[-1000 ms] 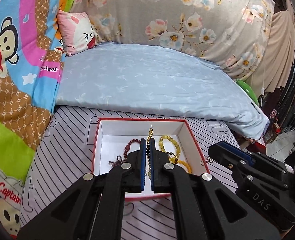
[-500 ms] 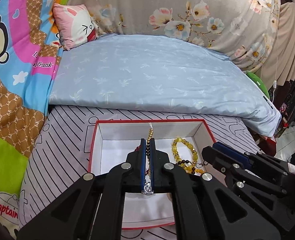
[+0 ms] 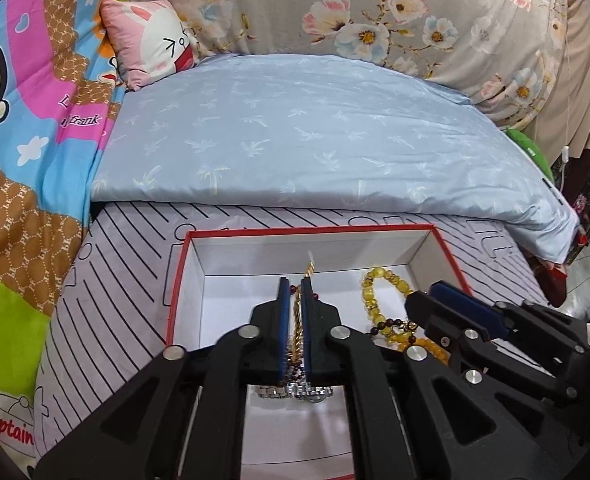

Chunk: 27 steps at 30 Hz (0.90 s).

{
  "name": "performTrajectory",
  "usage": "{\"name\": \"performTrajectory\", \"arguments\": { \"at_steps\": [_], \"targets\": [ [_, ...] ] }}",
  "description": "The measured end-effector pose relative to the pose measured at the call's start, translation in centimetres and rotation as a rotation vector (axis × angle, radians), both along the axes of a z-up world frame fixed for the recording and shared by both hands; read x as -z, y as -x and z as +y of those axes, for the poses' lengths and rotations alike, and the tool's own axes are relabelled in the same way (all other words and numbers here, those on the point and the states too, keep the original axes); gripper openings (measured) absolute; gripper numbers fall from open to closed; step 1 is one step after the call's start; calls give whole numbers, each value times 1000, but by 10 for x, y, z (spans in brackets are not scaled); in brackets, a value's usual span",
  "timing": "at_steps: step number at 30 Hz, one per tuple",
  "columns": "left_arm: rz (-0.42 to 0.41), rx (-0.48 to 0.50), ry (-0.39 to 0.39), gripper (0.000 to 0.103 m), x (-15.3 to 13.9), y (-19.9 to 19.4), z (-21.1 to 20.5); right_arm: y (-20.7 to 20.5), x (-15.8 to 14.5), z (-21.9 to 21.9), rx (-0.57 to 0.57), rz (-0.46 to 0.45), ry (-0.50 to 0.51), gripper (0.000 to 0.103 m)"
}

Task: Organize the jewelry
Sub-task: 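Lower the gold bead bracelet and silver pendant into the red box while opening both grippers, then withdraw both open grippers up and away from the red box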

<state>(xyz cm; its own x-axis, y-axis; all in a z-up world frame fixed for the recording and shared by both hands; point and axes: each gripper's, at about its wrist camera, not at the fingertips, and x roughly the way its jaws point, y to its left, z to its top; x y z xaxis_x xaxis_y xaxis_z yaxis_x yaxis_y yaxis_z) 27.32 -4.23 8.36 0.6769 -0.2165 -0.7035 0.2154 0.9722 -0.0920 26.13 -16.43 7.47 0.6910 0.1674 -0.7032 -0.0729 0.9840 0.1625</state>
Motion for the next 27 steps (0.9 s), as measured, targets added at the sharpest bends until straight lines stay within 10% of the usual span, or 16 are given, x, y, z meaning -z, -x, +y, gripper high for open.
{"name": "performTrajectory", "arguments": {
  "at_steps": [5,16,27],
  "targets": [
    [-3,-56,-7,44,1,4,10,3,0,-4,49,3,17,42],
    [-22,-94,-35,47,-10,25,14,28,-13,-4,73,-15,42,52],
    [-67,-157,-92,74,-26,61,16,69,-25,-14,141,-51,62,68]
  ]
}}
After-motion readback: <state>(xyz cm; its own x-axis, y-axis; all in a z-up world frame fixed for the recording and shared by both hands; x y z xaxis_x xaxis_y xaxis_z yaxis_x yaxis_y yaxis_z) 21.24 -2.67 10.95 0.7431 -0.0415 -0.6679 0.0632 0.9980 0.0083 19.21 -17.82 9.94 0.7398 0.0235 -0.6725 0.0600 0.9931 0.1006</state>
